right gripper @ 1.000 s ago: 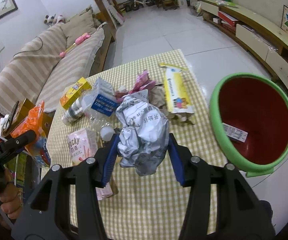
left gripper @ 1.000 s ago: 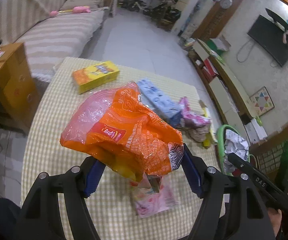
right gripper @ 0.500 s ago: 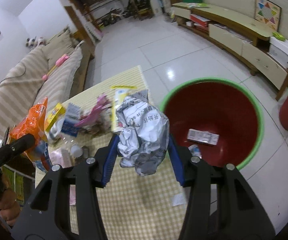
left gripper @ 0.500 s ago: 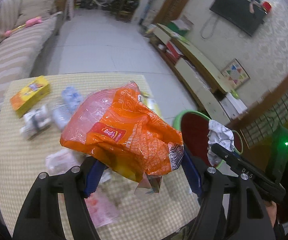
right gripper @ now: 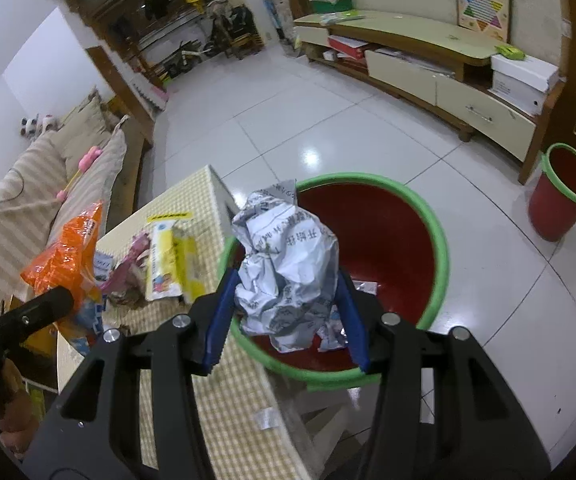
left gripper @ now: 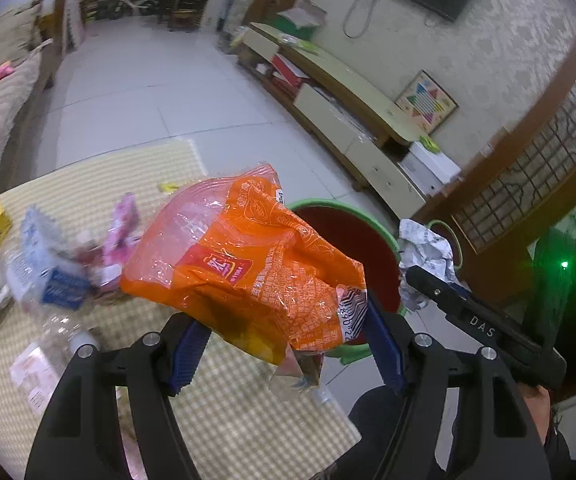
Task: Collect trash
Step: 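Open both tools to drop the foil and orange bag into the bucket, then move both tools back to the table toward the yellow cartons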
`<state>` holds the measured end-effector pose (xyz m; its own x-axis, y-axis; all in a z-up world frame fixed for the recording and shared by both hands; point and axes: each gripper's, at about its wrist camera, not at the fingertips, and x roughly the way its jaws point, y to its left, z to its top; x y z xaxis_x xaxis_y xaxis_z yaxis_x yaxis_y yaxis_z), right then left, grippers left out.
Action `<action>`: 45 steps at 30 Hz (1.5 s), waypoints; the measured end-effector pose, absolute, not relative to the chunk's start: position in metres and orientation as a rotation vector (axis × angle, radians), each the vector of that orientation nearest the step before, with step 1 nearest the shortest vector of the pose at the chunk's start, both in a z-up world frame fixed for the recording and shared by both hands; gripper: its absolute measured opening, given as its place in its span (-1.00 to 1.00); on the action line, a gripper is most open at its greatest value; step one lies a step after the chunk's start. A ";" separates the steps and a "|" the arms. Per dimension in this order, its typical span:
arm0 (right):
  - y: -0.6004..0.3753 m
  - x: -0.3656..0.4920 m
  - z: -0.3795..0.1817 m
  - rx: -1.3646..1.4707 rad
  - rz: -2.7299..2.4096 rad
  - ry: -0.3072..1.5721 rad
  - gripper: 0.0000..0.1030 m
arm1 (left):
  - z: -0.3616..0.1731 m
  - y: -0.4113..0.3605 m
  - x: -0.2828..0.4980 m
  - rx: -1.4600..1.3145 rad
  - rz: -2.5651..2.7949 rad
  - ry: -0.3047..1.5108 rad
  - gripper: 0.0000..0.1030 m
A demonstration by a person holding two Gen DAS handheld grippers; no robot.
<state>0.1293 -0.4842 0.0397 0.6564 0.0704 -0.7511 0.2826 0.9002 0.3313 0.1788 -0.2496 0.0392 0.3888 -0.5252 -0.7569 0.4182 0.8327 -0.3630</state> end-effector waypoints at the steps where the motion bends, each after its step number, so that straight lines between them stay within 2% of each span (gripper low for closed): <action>1: -0.487 0.130 0.038 0.454 -0.131 0.854 -0.07 | 0.038 -0.254 0.181 -0.116 -0.609 1.011 0.32; 19: -0.523 0.136 0.010 0.514 -0.183 0.881 -0.05 | 0.025 -0.349 0.218 -0.075 -0.719 1.086 0.36; 22: -0.524 0.136 0.011 0.508 -0.197 0.882 0.12 | 0.026 -0.354 0.220 -0.072 -0.720 1.076 0.51; 23: -0.524 0.135 0.011 0.503 -0.206 0.878 0.36 | 0.026 -0.354 0.221 -0.073 -0.715 1.073 0.56; 24: -0.524 0.135 0.013 0.493 -0.212 0.872 0.49 | 0.026 -0.353 0.221 -0.082 -0.711 1.071 0.67; 25: -0.524 0.135 0.014 0.484 -0.214 0.870 0.51 | 0.026 -0.352 0.223 -0.092 -0.708 1.069 0.75; 28: -0.522 0.136 0.017 0.472 -0.214 0.872 0.60 | 0.027 -0.343 0.227 -0.138 -0.690 1.063 0.84; 35: -0.512 0.136 0.020 0.448 -0.209 0.871 0.74 | 0.030 -0.316 0.229 -0.190 -0.625 1.049 0.84; 45: -0.465 0.150 0.030 0.389 -0.134 0.879 0.78 | 0.039 -0.246 0.210 -0.197 -0.517 0.982 0.84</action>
